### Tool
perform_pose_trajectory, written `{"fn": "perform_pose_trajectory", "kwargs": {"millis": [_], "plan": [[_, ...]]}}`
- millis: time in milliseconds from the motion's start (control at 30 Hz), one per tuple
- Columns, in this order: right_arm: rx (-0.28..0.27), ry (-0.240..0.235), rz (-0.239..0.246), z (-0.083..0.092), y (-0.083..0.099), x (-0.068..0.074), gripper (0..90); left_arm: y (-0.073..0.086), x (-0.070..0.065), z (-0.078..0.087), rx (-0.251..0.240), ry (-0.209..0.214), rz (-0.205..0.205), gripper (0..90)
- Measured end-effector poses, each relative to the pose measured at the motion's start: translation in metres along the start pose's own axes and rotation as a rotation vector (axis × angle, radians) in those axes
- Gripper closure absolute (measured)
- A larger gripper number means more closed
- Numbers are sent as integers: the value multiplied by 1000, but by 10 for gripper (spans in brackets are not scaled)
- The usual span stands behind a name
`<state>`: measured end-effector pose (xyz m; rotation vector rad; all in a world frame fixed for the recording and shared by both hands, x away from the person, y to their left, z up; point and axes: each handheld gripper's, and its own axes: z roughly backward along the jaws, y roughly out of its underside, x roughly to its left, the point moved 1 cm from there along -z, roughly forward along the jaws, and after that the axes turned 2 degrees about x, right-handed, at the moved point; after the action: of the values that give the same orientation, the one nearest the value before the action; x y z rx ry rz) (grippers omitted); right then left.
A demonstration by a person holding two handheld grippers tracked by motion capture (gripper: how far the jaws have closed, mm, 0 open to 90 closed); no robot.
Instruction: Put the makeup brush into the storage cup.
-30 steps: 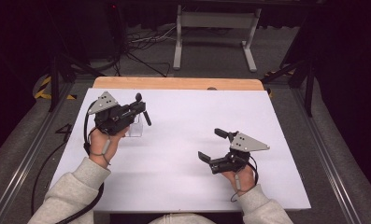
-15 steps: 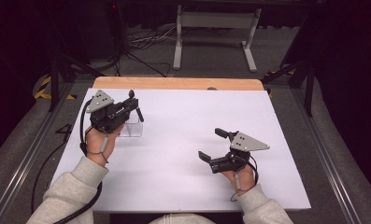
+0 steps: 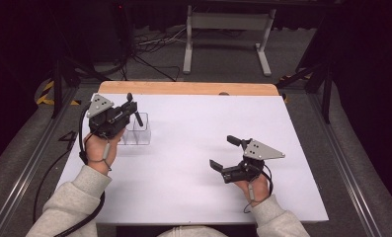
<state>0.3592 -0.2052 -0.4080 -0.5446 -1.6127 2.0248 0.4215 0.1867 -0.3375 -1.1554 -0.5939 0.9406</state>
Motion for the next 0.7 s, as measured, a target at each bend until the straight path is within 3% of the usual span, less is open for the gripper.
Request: {"fn": "perform_pose_trajectory", "kwargs": {"millis": [233,700], "plan": [[1,-1,-1,0,0,0,0,1,4,0,2,-31,4,790],[-3,-10,-6,-1,0,1,0,12,9,-9,22,-32,8,789]]}}
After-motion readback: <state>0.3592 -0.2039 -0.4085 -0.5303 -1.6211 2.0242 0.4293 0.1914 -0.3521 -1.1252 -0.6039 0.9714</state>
